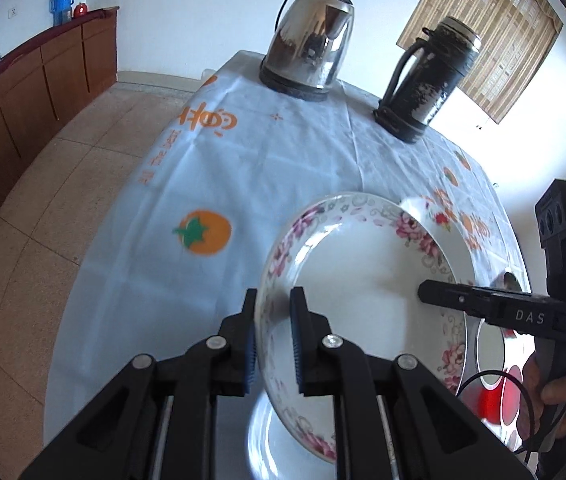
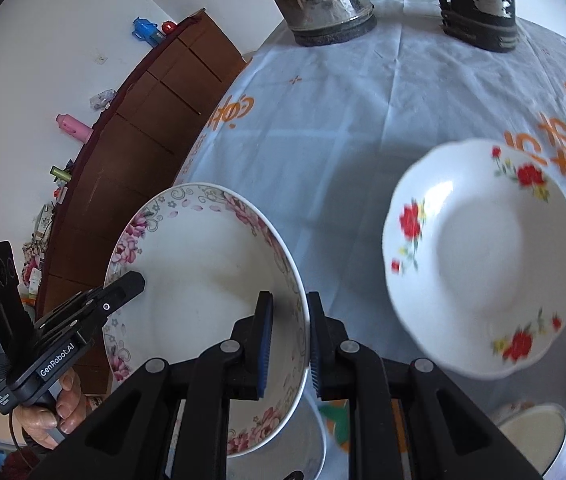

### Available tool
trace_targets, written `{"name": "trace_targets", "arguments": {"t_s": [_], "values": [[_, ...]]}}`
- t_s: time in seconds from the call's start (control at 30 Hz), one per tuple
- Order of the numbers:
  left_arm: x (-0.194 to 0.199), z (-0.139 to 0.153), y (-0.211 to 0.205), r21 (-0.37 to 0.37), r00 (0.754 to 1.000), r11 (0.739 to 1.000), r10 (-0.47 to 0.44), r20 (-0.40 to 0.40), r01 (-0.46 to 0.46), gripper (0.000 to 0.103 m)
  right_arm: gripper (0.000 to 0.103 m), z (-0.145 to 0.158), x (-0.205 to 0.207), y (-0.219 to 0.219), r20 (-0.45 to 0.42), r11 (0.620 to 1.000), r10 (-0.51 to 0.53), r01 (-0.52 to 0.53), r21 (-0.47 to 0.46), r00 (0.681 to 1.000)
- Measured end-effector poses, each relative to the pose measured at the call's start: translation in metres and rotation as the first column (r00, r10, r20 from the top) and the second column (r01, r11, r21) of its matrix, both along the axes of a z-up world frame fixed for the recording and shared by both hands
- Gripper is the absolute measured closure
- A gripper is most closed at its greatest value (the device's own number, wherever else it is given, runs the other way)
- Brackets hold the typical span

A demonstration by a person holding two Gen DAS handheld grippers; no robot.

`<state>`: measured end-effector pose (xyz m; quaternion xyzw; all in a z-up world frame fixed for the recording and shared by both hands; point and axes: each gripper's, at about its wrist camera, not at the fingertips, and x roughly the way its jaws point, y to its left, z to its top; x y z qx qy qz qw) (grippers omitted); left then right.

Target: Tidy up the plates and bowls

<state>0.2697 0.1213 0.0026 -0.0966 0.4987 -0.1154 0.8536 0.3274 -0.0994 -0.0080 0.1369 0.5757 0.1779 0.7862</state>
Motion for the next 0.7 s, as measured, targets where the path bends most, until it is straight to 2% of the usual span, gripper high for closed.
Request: {"name": "trace_targets", "arguments": {"t_s": [0.3,0.57,0.7], "values": [[-0.058,-0.018,-0.007,0.045,1.000,0.999,-0.008,-0.022,0.009,0.089,0.085,-0.019,-0.063,0.001,-0.028,1.000,-0.008,0.008,-0.009,1.000],[-0.079,-0.037,-0.018,0.074,1.000,0.997,-0.012,-0.023,0.014,0.084,0.085,-0.036,-0.094,-0.004,-0.013,0.999,-0.008,0.008,-0.042,1.000],[-0.082,-0.043,-0.015,0.046,0.999,0.999,-0.002,-0.035,0.004,0.084,0.085,-0.032,-0.105,0.003,0.027,0.995,0.014,-0.011,-0.099,1.000]]}}
